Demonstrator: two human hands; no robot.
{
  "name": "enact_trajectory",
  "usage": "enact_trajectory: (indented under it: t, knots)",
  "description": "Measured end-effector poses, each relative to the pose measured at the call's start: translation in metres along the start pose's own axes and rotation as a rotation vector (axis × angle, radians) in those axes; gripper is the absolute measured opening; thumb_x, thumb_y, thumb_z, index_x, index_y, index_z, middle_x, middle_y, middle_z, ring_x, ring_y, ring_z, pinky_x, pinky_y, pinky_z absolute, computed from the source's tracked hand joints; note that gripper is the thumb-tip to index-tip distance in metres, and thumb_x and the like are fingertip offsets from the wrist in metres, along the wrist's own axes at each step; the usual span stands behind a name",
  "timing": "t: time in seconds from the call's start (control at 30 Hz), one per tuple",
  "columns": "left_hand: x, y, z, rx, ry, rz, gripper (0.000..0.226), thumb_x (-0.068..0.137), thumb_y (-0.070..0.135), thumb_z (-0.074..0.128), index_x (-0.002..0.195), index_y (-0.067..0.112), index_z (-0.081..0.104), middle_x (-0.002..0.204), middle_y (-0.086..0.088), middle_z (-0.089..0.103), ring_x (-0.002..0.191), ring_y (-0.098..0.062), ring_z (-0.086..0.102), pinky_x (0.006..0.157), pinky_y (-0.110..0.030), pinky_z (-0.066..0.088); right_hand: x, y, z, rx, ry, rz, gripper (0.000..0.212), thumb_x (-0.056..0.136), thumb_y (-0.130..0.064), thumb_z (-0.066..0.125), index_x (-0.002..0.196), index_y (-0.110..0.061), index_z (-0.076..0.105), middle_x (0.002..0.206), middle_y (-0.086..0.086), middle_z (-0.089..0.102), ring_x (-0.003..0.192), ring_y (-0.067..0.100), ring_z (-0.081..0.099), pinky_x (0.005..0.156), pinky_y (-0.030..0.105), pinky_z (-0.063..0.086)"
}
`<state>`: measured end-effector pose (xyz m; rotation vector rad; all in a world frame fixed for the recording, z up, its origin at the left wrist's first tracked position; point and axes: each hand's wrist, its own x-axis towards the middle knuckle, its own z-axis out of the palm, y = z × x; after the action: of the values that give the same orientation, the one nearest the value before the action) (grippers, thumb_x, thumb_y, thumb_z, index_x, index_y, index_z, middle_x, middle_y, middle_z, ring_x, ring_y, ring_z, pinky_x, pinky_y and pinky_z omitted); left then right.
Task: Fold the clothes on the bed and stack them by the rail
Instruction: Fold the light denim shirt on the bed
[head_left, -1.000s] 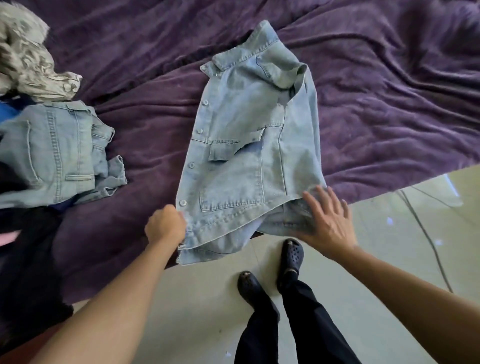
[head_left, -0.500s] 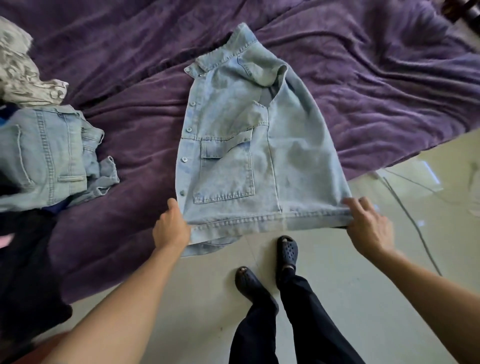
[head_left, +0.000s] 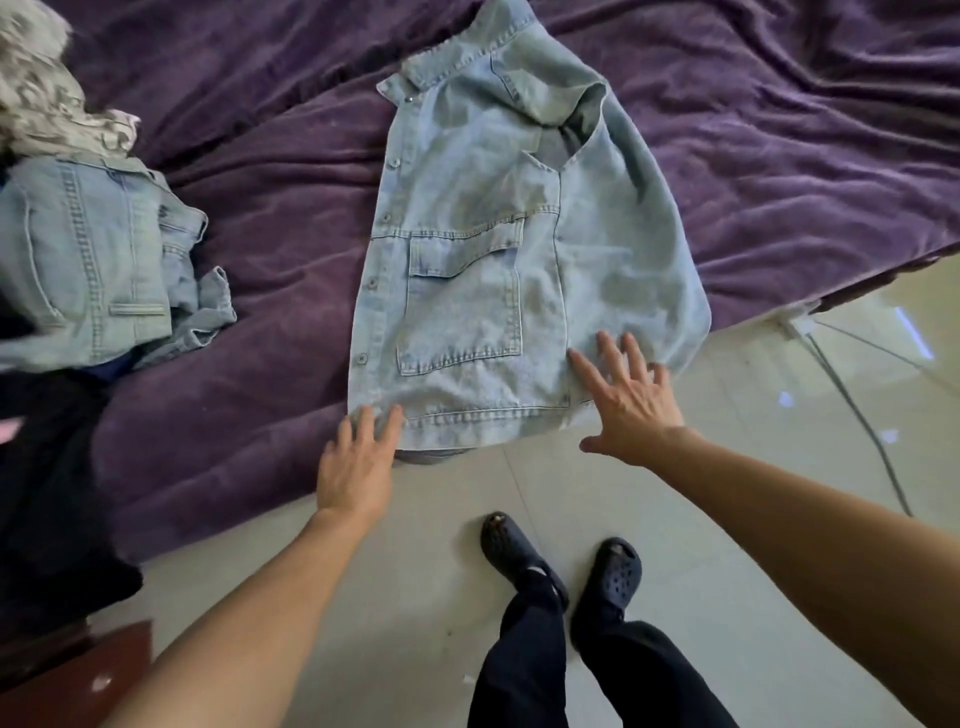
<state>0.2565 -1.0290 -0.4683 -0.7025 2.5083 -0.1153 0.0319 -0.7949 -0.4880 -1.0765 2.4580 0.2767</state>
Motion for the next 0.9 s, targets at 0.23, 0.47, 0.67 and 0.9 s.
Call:
enact_trajectory:
  t: [0.23,0.47,0.67,0.9]
  knots:
    - [0.003,-0.060,-0.067,-0.268,0.441,0.196,0.049,0.068,-0.004,0.065,0.115,0.010,0.063,0.098,-0.010,0.059,0.090,-0.034,0.056,0.061,-0.047,0.054,0.000,0.015,0.015,0.096,0.162,0.129,0.073,0.089,-0.015,0.049,0.150,-0.035,0.015,0.160,0.003,0.008,0.145,0.029,0.004,0.101,0.048,0.034]
    - [0.004,-0.031,-0.050,0.008,-0.023,-0.015,0.041,0.084,0.020,0.054,0.125,0.025,0.053,0.133,-0.008,0.041,0.124,-0.029,0.035,0.094,-0.040,0.038,0.002,0.057,0.001,0.650,0.306,0.436,0.060,0.085,-0.015,0.057,0.142,-0.015,0.037,0.156,0.013,0.019,0.143,0.030,0.018,0.111,0.043,0.028]
    - [0.026,0.038,-0.026,-0.230,-0.102,0.117,0.072,0.093,0.024,0.043,0.150,0.039,0.003,0.160,-0.005,0.001,0.146,-0.029,0.005,0.115,-0.048,0.014,0.018,0.068,0.005,1.279,0.187,0.704,0.071,0.066,-0.026,0.083,0.125,-0.009,0.048,0.112,0.008,0.062,0.102,0.028,0.060,0.090,0.043,0.051]
    - [0.019,0.010,-0.030,-0.232,-0.145,0.037,0.061,0.093,0.024,0.043,0.149,0.033,0.021,0.149,-0.004,0.032,0.135,-0.025,0.034,0.108,-0.043,0.030,-0.023,0.078,-0.065,0.980,0.318,0.482,0.020,0.075,-0.022,0.066,0.068,-0.006,0.057,0.062,0.006,0.060,0.064,0.030,0.055,0.058,0.036,0.044]
